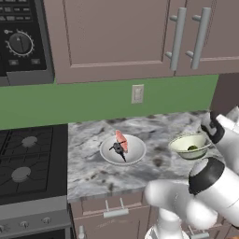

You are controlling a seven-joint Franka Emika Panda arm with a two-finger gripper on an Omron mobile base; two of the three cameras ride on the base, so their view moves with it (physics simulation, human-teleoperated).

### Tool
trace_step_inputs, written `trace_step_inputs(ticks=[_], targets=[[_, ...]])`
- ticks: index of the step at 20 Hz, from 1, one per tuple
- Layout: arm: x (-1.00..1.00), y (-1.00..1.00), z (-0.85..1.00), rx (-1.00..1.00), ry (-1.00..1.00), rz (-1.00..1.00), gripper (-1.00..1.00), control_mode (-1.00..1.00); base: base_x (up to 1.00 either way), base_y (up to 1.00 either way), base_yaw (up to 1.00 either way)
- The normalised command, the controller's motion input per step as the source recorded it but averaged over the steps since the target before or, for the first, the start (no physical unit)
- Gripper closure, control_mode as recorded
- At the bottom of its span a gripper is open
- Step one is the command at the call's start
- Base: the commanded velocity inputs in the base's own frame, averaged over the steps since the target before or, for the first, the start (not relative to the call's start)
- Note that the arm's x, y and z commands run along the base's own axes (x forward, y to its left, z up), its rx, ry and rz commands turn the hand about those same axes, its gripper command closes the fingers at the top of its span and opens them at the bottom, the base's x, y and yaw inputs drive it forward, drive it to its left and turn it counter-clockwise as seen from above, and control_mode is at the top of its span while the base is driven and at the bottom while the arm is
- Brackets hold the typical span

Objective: Place the bowl with the lemon wedge and lime on the second highest shelf of the fridge. Place the bowl with the steak and fish on the top shelf of the fridge.

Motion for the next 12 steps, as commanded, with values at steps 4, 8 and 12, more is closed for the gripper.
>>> trace_step_inputs(ticks=[4, 8, 12], targets=[[-0.78, 0.61, 0.90, 0.00, -0.25, -0.02, 1.00, -1.00, 0.00, 0.00, 0.00], [-0.79, 0.93, 1.00, 0.00, -0.28, -0.03, 1.00, -1.00, 0.00, 0.00, 0.00], [-0.76, 0.95, 1.00, 0.03, -0.22, 0.00, 1.00, -1.00, 0.00, 0.00, 0.00]])
